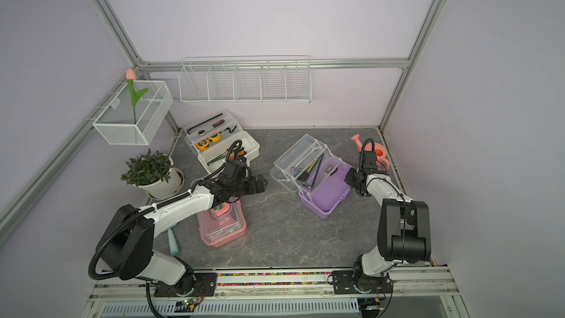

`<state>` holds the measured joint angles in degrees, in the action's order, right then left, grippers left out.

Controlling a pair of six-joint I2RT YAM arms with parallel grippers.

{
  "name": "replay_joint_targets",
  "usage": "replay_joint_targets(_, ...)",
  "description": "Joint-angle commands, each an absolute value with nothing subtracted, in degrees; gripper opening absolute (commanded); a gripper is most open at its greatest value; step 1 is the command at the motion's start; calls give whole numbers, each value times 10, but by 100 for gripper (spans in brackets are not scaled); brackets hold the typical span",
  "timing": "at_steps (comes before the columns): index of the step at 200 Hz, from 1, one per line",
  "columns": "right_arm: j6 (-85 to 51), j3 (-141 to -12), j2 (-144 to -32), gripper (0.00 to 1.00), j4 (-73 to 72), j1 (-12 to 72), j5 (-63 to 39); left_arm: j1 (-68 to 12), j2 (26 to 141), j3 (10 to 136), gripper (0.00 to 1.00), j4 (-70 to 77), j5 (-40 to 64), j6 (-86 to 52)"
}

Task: Close toolboxes
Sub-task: Move the toolbox to the center of the board, then close the toolbox lid.

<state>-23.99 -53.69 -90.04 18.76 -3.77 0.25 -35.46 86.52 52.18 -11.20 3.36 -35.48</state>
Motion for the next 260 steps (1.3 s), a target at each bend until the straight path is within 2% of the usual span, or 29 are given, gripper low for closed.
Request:
replay_joint_targets(1,-205,-558,-917,21,197,-21,-18,-337,875,539,99,-69,48,-412)
replay_joint_targets(42,-155,-589,-944,18,219,11,-16,-295,897,525,100,-3,71,-476)
replay_joint_targets(73,-135,-606,-966,18,223,24,-30,-294,921,535,98,6,79,-484)
replay_joint_targets(109,-135,-613,-962,21,222,28,-26,-294,947,536,85,18,93,-476)
replay_joint_targets(140,-135,-622,-949,25,226,27,-19,-294,962,533,70,17,121,-443)
replay_joint_targets(175,-138,-628,-937,38,234,27,-19,-294,982,527,57,31,183,-415)
replay_joint_targets(202,-141,-628,-916,50,239,27,-12,-294,979,524,55,15,189,-387)
replay_joint_targets(215,-143,-627,-905,54,242,27,-7,-294,978,525,48,1,186,-369)
replay_joint_targets(260,-166,-612,-871,57,258,24,8,-297,977,525,30,-40,166,-322)
